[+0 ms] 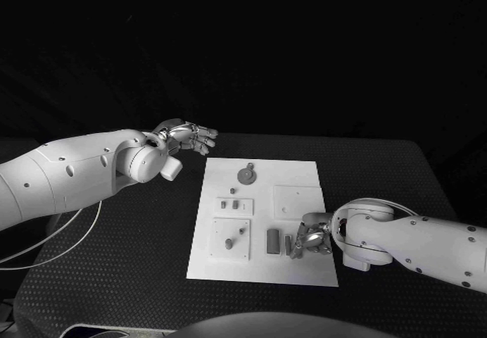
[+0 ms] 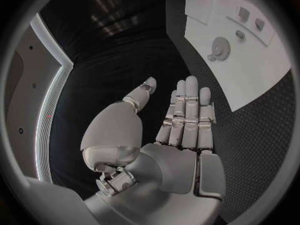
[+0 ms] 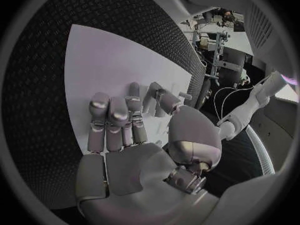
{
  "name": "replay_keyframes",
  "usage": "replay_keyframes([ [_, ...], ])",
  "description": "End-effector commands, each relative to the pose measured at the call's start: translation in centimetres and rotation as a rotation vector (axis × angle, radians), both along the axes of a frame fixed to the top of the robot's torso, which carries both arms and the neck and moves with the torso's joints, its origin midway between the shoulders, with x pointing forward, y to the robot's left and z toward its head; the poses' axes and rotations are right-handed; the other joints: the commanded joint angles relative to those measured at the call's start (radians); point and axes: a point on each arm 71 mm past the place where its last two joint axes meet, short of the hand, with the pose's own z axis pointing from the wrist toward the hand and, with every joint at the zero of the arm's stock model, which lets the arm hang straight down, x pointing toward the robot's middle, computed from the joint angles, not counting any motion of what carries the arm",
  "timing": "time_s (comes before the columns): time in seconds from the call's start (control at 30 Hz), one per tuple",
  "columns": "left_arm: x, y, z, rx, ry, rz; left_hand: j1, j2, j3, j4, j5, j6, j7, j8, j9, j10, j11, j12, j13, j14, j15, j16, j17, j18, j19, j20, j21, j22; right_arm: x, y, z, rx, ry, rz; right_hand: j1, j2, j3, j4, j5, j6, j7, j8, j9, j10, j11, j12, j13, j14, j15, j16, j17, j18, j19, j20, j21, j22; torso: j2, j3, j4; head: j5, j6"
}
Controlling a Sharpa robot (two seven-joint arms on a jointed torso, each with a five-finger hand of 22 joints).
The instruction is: Assemble the parts on the task board
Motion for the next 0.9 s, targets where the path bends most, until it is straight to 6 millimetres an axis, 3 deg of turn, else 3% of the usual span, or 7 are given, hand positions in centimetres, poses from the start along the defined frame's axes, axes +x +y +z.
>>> replay_keyframes([
  [0.03, -0.01, -0.21, 0.15, -0.004, -0.005, -0.018, -0.007, 0.004, 0.000, 0.008, 0.002, -0.002, 0.004, 0.007, -0.001, -0.007, -0.003, 0.006, -0.001, 0.001, 0.004, -0.006, 0.001, 0.007, 0.006, -0.003, -0.006, 0.001, 0.38, -0.44, -0.06, -0.022, -0.025, -0.023, -0.010, 0.011, 0.004, 0.013, -0.005, 0.005, 0.001, 0.003, -0.002, 0.008, 0.001, -0.006, 0.002, -0.002, -0.006, 0.005, -0.001, 0.029, -0.005, 0.003, 0.002, -0.001, 0.000, 0.0002, -0.0002, 0.000, -0.001],
  [0.33, -0.01, -0.24, 0.14, -0.003, -0.005, -0.019, -0.007, 0.004, 0.000, 0.008, 0.002, -0.002, 0.004, 0.007, -0.001, -0.007, -0.003, 0.006, -0.001, 0.001, 0.004, -0.006, 0.002, 0.007, 0.006, -0.003, -0.006, 0.001, 0.26, -0.26, -0.32, -0.045, 0.008, -0.003, -0.014, 0.005, 0.017, 0.018, -0.004, 0.005, 0.000, 0.005, -0.003, 0.010, 0.000, -0.006, 0.004, -0.003, -0.007, 0.006, -0.001, 0.029, -0.005, 0.002, 0.003, -0.001, 0.000, 0.0006, -0.0010, 0.000, -0.001],
  [0.5, -0.01, -0.26, 0.13, -0.004, -0.004, -0.020, -0.007, 0.004, 0.000, 0.008, 0.002, -0.002, 0.004, 0.007, -0.001, -0.007, -0.003, 0.006, -0.001, 0.001, 0.004, -0.006, 0.002, 0.007, 0.007, -0.004, -0.006, 0.002, 0.16, -0.29, -0.58, -0.072, 0.033, 0.008, 0.007, 0.007, 0.028, -0.017, 0.006, 0.004, 0.001, 0.005, -0.006, 0.009, 0.001, -0.006, 0.006, -0.002, -0.006, 0.007, -0.003, 0.029, -0.006, 0.001, 0.008, 0.001, 0.000, 0.0003, -0.0007, 0.000, -0.001],
  [0.6, 0.01, -0.21, 0.13, -0.003, -0.003, -0.019, -0.007, 0.004, 0.000, 0.008, 0.002, -0.002, 0.004, 0.007, -0.001, -0.007, -0.003, 0.006, -0.001, 0.001, 0.004, -0.007, 0.002, 0.007, 0.007, -0.004, -0.006, 0.002, 0.19, -0.24, -0.60, -0.066, 0.019, -0.005, 0.035, 0.013, 0.021, -0.060, 0.063, 0.003, 0.003, 0.006, -0.007, 0.009, 0.003, -0.007, 0.008, -0.002, -0.005, 0.007, -0.003, 0.029, -0.007, 0.002, 0.011, 0.002, 0.000, 0.0004, -0.0007, -0.001, -0.002],
  [0.9, -0.01, -0.26, 0.10, -0.001, -0.001, -0.023, -0.006, 0.004, 0.000, 0.008, 0.002, -0.002, 0.004, 0.007, -0.001, -0.007, -0.003, 0.007, -0.001, 0.001, 0.004, -0.007, 0.002, 0.007, 0.007, -0.003, -0.007, 0.002, 0.34, -0.26, -0.60, -0.058, 0.003, -0.022, 0.038, 0.015, 0.008, -0.057, 0.074, 0.005, 0.002, 0.008, -0.009, 0.012, 0.003, -0.007, 0.009, -0.001, -0.003, 0.007, -0.005, 0.029, -0.007, 0.005, 0.011, 0.000, 0.000, 0.0005, -0.0009, 0.000, -0.002],
])
